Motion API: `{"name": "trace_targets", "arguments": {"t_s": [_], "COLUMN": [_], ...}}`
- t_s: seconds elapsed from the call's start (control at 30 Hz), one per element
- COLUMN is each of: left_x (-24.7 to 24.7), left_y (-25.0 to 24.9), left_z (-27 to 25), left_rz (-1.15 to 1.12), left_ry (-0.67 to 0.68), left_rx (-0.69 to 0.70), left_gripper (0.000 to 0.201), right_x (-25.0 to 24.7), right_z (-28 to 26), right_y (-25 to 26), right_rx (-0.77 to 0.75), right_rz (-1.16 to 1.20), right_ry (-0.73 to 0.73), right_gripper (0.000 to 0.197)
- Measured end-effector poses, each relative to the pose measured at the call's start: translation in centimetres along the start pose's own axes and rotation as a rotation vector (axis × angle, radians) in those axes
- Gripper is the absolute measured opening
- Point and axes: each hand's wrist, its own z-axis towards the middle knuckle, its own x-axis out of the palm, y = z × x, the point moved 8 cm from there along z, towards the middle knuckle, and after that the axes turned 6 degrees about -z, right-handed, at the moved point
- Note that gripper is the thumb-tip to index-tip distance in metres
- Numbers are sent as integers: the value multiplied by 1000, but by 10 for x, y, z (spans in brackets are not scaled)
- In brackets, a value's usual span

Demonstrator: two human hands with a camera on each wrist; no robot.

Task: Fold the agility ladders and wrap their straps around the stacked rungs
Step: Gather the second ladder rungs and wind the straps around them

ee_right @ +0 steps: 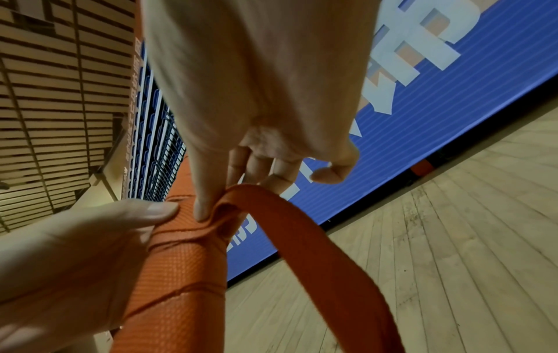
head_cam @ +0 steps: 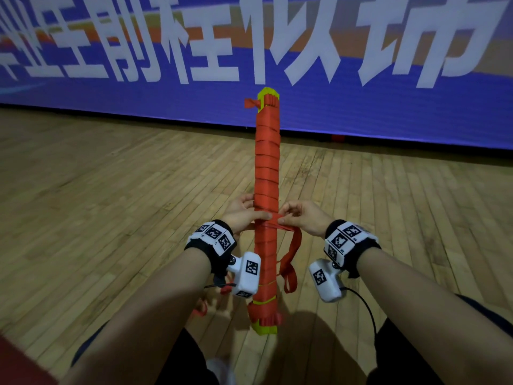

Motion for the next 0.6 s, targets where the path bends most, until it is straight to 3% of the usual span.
{"name": "trace_targets", "arguments": {"t_s": [0.1, 0.2, 0.4, 0.5, 0.6], "left_x": [2, 8, 18, 20, 18], "left_y": [0, 0, 0, 3, 4], "left_z": [-1, -1, -1, -1, -1], "left_rz": [-40, -82, -119, -72, -20], "left_ry": [24, 70, 112, 52, 2], "left_rx": [8, 8, -7, 15, 29], "left_gripper": [58, 49, 46, 60, 75], "right_x": [1, 6, 8, 8, 9], "right_z": [-1, -5, -5, -5, -2], "right_y": [-2, -3, -7, -10, -11], "right_rx": [20, 39, 48, 41, 35], "right_rz": [-29, 94, 108, 53, 20], "right_ry": [24, 116, 162, 148, 145], "right_gripper": [14, 1, 13, 3, 11]}}
